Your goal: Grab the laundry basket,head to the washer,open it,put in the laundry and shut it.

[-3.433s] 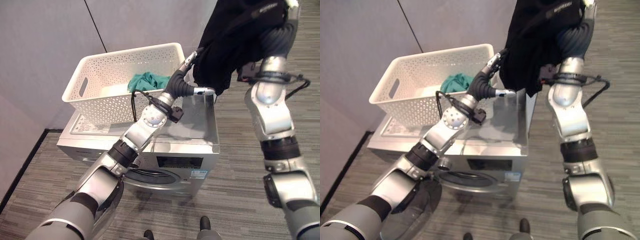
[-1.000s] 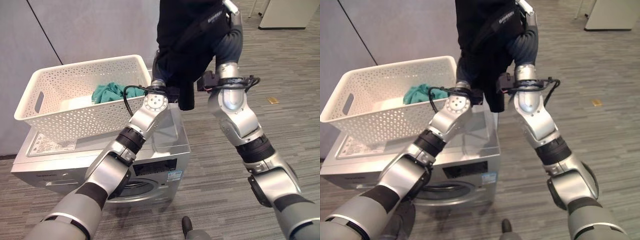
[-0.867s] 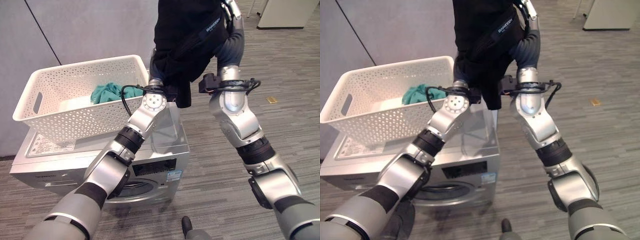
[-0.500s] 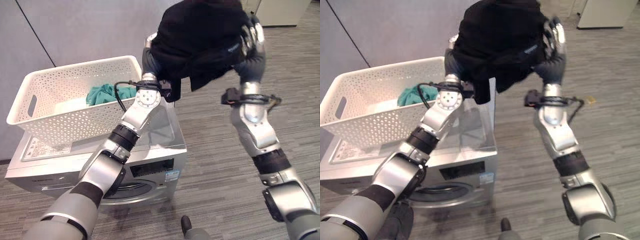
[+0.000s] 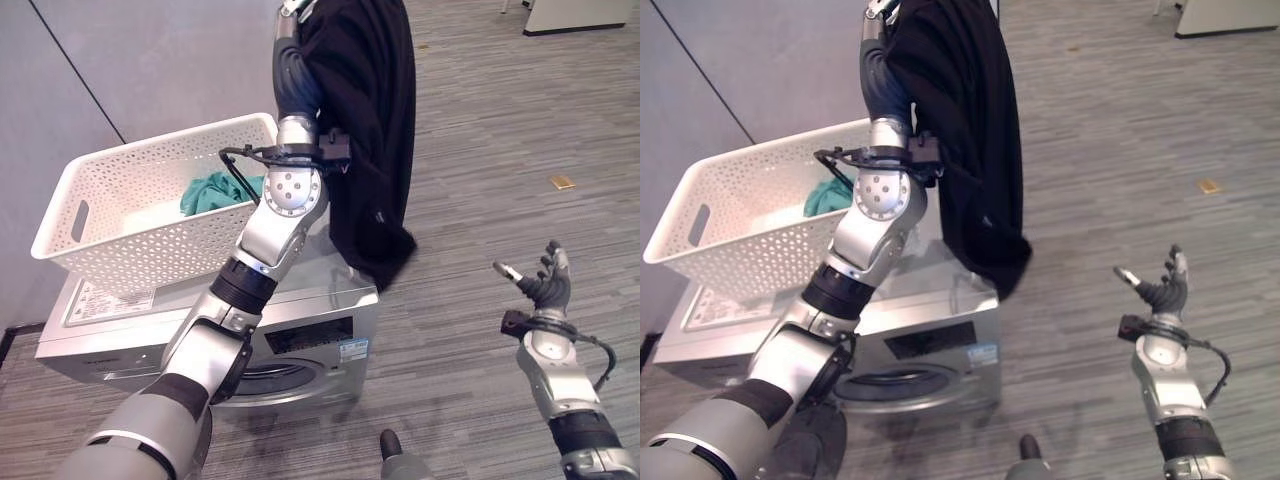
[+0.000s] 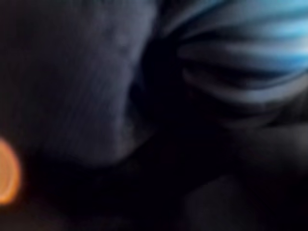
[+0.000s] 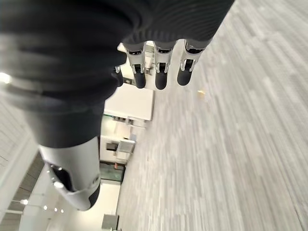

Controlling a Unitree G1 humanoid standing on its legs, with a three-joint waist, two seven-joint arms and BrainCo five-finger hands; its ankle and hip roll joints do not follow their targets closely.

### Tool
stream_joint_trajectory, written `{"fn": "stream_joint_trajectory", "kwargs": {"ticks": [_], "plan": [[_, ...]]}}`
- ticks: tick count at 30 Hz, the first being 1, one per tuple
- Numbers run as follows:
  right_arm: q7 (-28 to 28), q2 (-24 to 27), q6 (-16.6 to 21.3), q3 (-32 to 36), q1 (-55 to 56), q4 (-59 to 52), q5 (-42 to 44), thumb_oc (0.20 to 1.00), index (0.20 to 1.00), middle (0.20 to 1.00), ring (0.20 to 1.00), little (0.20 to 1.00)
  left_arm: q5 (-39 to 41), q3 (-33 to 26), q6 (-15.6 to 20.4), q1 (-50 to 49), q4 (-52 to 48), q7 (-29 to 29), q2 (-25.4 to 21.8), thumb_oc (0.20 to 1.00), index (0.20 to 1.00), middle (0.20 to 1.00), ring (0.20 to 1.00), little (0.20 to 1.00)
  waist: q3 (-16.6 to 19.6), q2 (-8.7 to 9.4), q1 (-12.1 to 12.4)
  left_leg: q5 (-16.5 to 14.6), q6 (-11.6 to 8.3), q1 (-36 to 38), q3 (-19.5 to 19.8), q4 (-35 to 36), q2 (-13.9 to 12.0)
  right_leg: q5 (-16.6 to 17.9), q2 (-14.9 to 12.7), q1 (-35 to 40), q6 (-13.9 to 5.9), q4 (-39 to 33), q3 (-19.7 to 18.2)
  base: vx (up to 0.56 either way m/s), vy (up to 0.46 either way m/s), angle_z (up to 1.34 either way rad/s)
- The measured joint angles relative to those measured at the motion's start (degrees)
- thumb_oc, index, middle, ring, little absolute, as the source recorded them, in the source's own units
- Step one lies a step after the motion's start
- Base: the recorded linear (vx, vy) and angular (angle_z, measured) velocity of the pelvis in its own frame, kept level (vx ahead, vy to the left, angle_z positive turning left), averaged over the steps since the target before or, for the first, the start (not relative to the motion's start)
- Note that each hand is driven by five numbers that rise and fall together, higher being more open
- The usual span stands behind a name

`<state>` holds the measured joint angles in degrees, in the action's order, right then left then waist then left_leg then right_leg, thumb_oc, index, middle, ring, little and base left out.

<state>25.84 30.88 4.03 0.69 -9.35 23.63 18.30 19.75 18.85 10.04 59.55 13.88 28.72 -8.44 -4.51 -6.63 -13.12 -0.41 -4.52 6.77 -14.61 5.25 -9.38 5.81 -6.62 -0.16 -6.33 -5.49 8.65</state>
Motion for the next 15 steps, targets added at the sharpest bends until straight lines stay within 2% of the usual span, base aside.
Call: {"fn": "stream_joint_trajectory", "kwargs": {"ticks": [3, 10, 14, 15], "plan": [[-0.42, -1.55, -0.41, -1.68, -0.03, 3.88, 0.06, 1.000, 1.000, 1.000, 1.000, 1.000, 0.02, -0.05, 0.72, 0.01, 0.07, -0.37, 0.22, 0.200, 0.200, 0.200, 0.200, 0.200, -0.04, -0.18, 1.24, 0.01, 0.00, 0.01, 0.14, -0.01, 0.07, -0.06, -0.10, 0.12, 0.00, 0.01, 0.24, -0.01, -0.019, 0.05], [-1.89, -3.49, -0.54, -6.01, -1.18, 9.72, 0.37, 1.000, 1.000, 1.000, 1.000, 1.000, 0.46, 0.00, 1.07, 0.04, 0.10, -0.97, 0.19, 0.200, 0.200, 0.200, 0.200, 0.200, -0.04, -0.17, 1.93, 0.21, -0.17, 0.13, 1.79, -0.02, 0.07, -0.32, -0.34, 1.45, -0.08, 0.35, 2.39, -0.02, -0.032, 0.14], [-3.12, -4.63, -1.36, -7.41, -2.96, 14.82, 0.66, 1.000, 1.000, 1.000, 1.000, 1.000, 0.38, -0.03, 1.07, 0.16, -1.42, -1.60, -1.86, 0.200, 0.200, 0.200, 0.200, 0.200, -0.06, -0.14, 3.13, 0.45, -0.51, 0.29, 2.87, -0.03, 0.04, -0.58, -0.41, 2.20, -0.13, 0.21, 3.14, -0.01, -0.036, 0.10], [-3.63, -5.03, -1.54, -7.45, -3.16, 17.24, 0.67, 1.000, 1.000, 1.000, 1.000, 1.000, 0.34, -0.08, 1.09, 0.16, -4.05, -2.20, -4.03, 0.200, 0.200, 0.200, 0.200, 0.200, -0.01, -0.24, 3.95, 0.46, -0.52, 0.26, 3.05, -0.03, 0.00, -0.80, -0.39, 2.42, -0.21, -0.02, 3.49, -0.01, -0.048, 0.15]]}}
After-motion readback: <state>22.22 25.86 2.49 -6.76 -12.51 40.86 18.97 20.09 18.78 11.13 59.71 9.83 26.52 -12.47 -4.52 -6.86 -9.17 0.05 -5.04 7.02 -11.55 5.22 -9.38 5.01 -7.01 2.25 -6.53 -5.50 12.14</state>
